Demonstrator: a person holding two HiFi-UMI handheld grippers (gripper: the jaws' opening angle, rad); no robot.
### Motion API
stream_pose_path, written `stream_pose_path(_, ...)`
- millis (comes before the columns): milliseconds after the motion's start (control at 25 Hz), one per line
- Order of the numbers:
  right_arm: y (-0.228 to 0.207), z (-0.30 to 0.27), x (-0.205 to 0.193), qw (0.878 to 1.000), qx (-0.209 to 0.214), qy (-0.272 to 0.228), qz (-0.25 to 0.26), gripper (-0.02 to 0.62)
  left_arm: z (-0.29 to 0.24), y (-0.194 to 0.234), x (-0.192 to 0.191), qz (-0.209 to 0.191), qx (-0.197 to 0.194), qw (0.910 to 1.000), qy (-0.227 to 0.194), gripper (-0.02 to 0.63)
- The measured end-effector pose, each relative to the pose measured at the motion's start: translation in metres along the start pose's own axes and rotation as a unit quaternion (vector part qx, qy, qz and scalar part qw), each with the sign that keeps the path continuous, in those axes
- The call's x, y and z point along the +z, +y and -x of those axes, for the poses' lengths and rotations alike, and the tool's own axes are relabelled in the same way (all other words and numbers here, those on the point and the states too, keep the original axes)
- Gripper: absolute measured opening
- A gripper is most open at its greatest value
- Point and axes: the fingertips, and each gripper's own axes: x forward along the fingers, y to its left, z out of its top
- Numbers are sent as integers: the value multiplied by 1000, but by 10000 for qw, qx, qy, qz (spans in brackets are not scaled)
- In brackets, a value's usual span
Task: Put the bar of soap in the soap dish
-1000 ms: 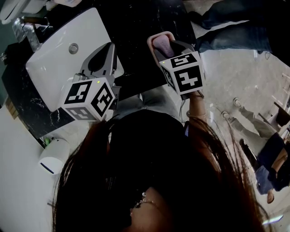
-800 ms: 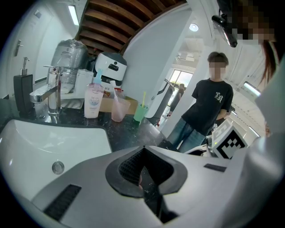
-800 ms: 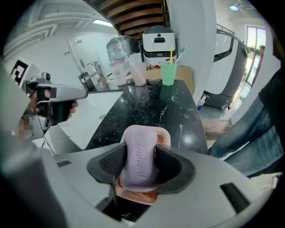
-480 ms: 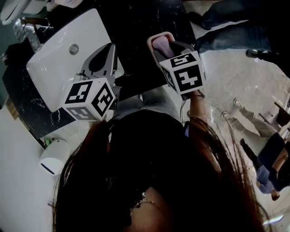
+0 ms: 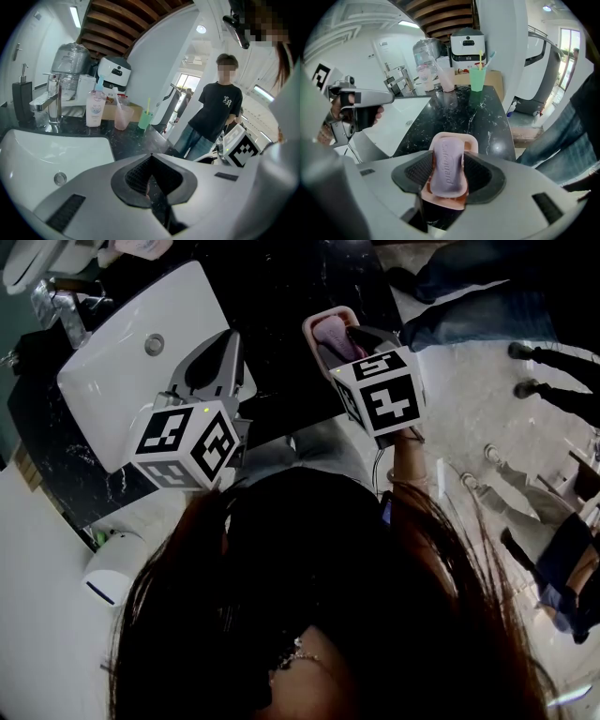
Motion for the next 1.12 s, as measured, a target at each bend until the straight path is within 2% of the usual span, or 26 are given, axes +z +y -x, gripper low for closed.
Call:
stream_pose_path(440,6,40,9,9981,-114,-585,-143,204,16,-30,5,-296,-281,9991,-131,-8)
stream_pose_path(840,22,90,10,9903,-395,-1317,-193,93,48,-61,8,-688,-512,9957,-359,-8)
stream_pose_path(1120,34,130,9,9815,-536,-1824,-244,55,72,-77,13,-931,-590,9923,-562,-8)
